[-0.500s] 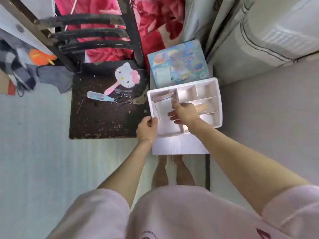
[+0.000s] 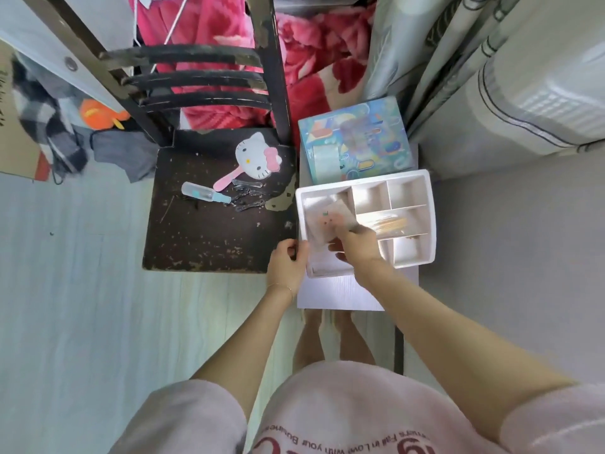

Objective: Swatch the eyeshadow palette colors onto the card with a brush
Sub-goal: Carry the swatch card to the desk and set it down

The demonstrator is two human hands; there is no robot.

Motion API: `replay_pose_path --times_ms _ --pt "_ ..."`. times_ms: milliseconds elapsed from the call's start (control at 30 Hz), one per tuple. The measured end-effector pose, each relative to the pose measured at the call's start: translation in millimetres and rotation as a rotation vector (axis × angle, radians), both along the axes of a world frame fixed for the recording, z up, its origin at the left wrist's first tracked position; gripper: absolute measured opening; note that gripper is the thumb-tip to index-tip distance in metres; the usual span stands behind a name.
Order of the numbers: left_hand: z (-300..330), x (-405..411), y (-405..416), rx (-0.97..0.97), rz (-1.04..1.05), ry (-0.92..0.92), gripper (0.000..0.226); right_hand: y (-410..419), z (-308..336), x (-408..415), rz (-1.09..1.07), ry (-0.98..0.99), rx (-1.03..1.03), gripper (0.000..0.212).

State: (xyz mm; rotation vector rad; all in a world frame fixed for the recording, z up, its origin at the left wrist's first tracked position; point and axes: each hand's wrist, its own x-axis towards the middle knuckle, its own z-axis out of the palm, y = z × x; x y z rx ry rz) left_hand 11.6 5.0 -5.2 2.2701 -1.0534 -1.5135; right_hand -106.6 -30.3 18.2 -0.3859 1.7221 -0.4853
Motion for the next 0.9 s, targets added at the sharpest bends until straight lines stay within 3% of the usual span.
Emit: replay_pose_path --times_ms 100,200,333,467,533,600,633,767,900 --pt "20.4 2.2 9.7 -0.122 0.055 -0.030 0.047 33.7 29.7 -15.5 0.040 -0.084 -0.034 0.008" --pt "51.1 9.8 20.7 -0.246 -0.029 0.098 0.045 60.8 66.3 -29.6 0.160 -0.101 -0.105 0.010" --pt "95.6 15.9 32.9 -0.179 -0.265 0.381 0.008 82.3 110.1 -34.1 0.271 -0.081 -0.256 0.018" --pt "127.8 11.9 43.8 -0.290 -0.051 0.471 0.011 88.3 128.4 -27.7 0.256 0.136 -0.362 0.016" --pt "141.3 13.4 49.5 -0.310 0.053 0.501 0.010 86.8 135.9 -25.6 0.246 -0.069 -0.311 0.020" --pt "150.3 16.8 60.8 -0.320 0.080 0.492 0.009 84.2 141.0 -22.8 0.333 -0.303 -0.270 0.020" --pt "153.5 18.5 69.1 -0.324 0.094 0.477 0.010 83.3 142.3 -21.1 0.420 -0.319 -0.292 0.018" --pt "150.6 25.7 111.6 -0.308 0.164 0.263 0.015 78.0 133.7 -14.2 0.657 -0.184 -0.389 0.012" --pt "127.1 32.9 178.2 -0.064 0.402 -0.008 0.028 73.0 105.3 -29.3 0.821 -0.035 -0.311 0.026"
